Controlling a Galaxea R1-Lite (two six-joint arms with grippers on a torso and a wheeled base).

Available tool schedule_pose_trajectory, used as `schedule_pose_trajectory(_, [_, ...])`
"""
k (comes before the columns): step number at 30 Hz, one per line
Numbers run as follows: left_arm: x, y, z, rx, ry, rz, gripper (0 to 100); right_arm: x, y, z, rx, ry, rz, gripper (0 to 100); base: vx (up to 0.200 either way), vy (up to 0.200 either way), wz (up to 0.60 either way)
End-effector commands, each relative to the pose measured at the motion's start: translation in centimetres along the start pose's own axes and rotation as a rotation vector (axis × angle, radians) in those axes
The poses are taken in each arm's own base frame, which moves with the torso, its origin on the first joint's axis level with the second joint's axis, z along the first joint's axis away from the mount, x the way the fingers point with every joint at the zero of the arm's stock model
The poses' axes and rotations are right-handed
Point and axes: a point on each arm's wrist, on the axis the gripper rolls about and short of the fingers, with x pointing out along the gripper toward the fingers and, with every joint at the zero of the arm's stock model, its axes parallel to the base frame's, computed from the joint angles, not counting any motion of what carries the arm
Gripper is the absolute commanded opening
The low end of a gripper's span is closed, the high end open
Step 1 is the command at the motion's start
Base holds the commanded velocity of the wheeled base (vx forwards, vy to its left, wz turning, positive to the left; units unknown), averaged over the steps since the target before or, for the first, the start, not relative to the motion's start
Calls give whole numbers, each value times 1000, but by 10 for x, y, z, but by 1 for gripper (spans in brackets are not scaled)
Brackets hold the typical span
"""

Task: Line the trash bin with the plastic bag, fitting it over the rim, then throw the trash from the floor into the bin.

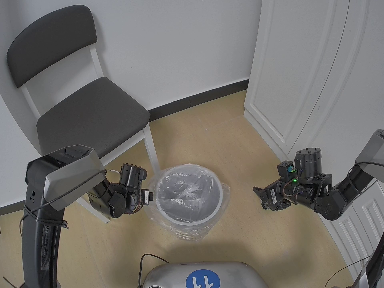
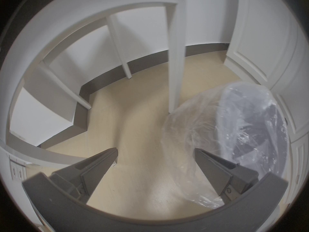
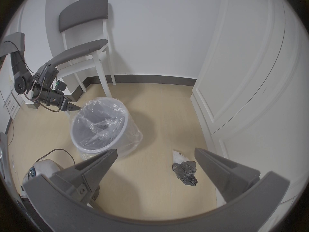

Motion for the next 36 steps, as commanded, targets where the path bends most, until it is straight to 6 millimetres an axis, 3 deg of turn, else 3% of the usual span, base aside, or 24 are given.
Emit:
schedule_pose_trajectory(1, [8, 7, -5, -27, 16, 18, 100, 2, -3, -1, 3, 1, -7, 100, 0, 0, 0])
schedule_pose_trajectory(9, [-17, 12, 13, -73, -27, 5, 100, 1, -4, 0, 4, -1, -12, 100, 0, 0, 0])
schedule_pose_trajectory(14, [-16, 18, 12, -80, -20, 16, 100, -1, -4, 1, 4, -4, -12, 100, 0, 0, 0])
schedule_pose_trajectory(24, [8, 16, -1, -62, 52, -32, 100, 3, -3, -2, 3, 9, -11, 100, 0, 0, 0])
schedule_pose_trajectory(32, [37, 13, 4, -55, 91, -9, 100, 8, -5, -6, 7, 23, -12, 100, 0, 0, 0])
schedule_pose_trajectory(36, [41, 9, 7, -42, 104, -15, 100, 11, -6, -9, 8, 33, -12, 100, 0, 0, 0])
